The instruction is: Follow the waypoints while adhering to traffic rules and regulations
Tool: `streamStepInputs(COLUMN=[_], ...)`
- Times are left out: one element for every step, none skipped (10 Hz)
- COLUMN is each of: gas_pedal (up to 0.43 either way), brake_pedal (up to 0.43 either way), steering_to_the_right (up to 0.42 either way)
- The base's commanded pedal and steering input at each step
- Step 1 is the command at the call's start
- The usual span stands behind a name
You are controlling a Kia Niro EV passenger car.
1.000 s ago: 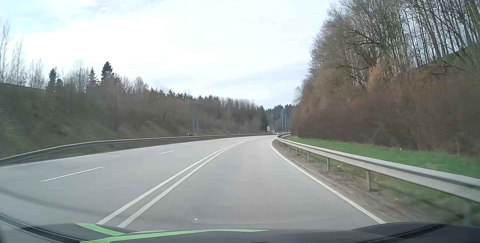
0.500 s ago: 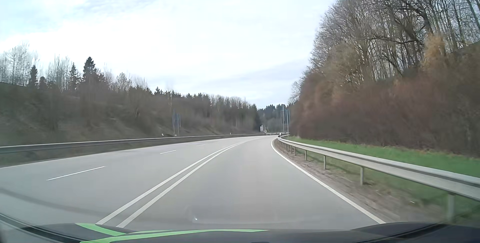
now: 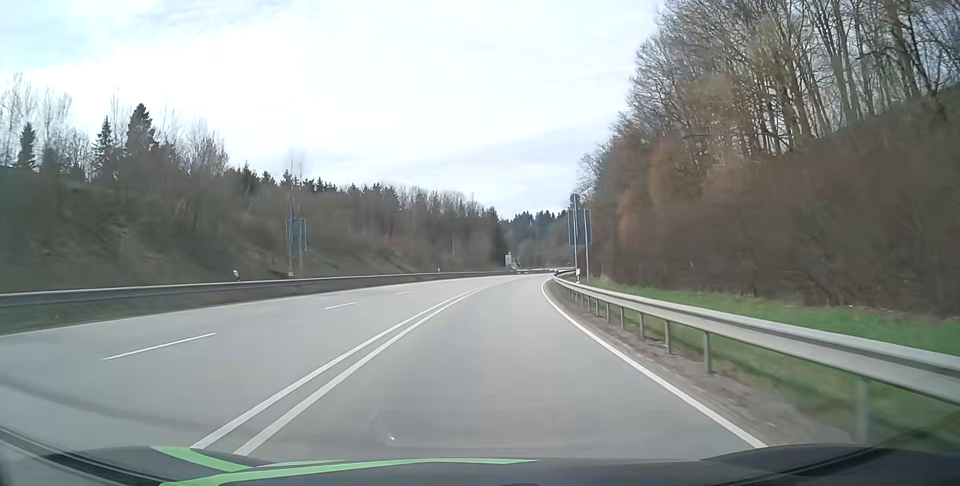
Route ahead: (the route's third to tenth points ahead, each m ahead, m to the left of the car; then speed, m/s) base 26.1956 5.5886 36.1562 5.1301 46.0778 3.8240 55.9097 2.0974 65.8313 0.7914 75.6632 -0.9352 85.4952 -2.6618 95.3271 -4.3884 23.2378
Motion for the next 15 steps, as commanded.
streamStepInputs(gas_pedal=[0.177, 0.177, 0.177, 0.177, 0.177, 0.189, 0.189, 0.189, 0.189, 0.189, 0.189, 0.189, 0.189, 0.189, 0.189], brake_pedal=[0.000, 0.000, 0.000, 0.000, 0.000, 0.000, 0.000, 0.000, 0.000, 0.000, 0.000, 0.000, 0.000, 0.000, 0.000], steering_to_the_right=[0.015, 0.015, 0.015, 0.015, 0.015, 0.015, 0.015, 0.015, 0.015, 0.015, 0.015, 0.015, 0.015, 0.015, 0.015])
